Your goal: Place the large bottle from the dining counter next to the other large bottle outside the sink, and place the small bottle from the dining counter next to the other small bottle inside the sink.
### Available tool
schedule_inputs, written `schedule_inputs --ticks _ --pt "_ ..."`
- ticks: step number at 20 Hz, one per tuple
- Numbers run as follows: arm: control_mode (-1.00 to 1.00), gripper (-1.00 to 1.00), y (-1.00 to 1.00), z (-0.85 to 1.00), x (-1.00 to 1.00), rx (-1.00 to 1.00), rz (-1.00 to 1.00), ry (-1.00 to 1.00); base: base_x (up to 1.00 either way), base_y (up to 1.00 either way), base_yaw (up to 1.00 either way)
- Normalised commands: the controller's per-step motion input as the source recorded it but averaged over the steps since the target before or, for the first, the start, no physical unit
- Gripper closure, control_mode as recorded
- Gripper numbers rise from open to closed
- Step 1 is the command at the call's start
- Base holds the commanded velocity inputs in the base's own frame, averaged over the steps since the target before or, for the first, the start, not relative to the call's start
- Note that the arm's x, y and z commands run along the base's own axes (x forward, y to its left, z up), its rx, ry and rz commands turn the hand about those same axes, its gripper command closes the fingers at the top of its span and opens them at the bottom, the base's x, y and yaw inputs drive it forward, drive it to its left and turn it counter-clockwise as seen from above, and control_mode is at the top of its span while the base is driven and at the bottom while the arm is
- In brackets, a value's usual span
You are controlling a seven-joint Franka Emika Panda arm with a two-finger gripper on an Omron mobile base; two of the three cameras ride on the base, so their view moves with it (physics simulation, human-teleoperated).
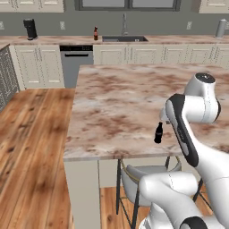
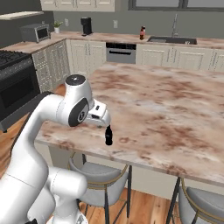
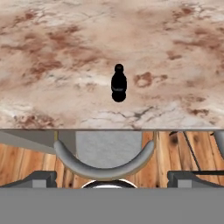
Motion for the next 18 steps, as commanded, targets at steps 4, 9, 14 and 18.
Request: schedule_inputs --ticks 4,9,14,18 --pt "-1.0 -1.0 0.0 -0.01 0.32 0.0 0.0 0.0 0.0 0.0 0.0" --pt "-1.0 -1.0 -0.02 -0.07 0.23 0.0 0.0 0.0 0.0 0.0 0.0" --pt "-1.0 -1.0 -0.04 -0.14 0.16 0.0 0.0 0.0 0.0 0.0 0.0" --pt "-1.0 -1.0 -0.03 -0.18 0.1 0.0 0.0 0.0 0.0 0.0 0.0"
